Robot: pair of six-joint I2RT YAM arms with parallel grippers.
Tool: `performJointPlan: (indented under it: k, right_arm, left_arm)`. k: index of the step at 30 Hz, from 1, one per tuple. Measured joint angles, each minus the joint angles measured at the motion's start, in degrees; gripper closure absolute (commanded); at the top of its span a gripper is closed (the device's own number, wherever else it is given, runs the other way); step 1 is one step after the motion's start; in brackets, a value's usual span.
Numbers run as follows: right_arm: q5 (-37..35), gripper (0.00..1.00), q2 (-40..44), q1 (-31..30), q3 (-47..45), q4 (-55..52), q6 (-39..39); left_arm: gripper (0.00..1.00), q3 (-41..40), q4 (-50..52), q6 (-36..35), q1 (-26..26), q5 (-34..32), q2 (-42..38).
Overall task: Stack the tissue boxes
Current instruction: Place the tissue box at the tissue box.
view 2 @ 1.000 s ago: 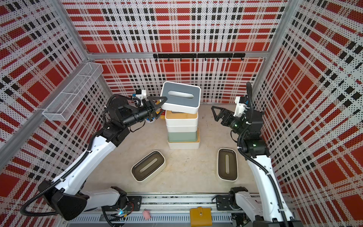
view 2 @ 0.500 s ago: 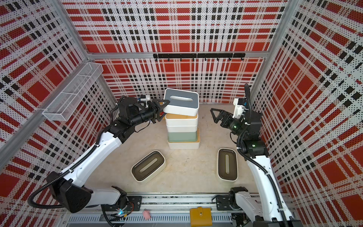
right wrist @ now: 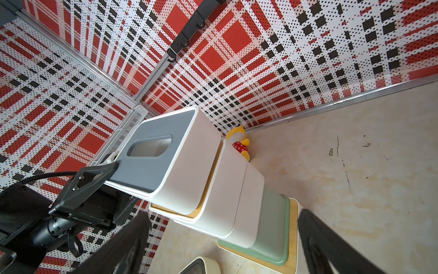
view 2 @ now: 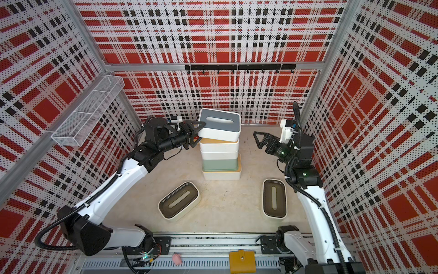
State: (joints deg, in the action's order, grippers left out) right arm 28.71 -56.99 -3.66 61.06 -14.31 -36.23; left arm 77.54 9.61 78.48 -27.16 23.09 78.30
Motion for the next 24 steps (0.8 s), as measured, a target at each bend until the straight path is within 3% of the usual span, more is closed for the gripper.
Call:
performJointPlan:
  k: [24]
  right_arm:
    - [0.9,0.00,0.0,0.0,-2.5,1.0,-0.5]
  left_arm:
    - [0.48,0.0,1.3,0.1,0.2,0.0,0.0]
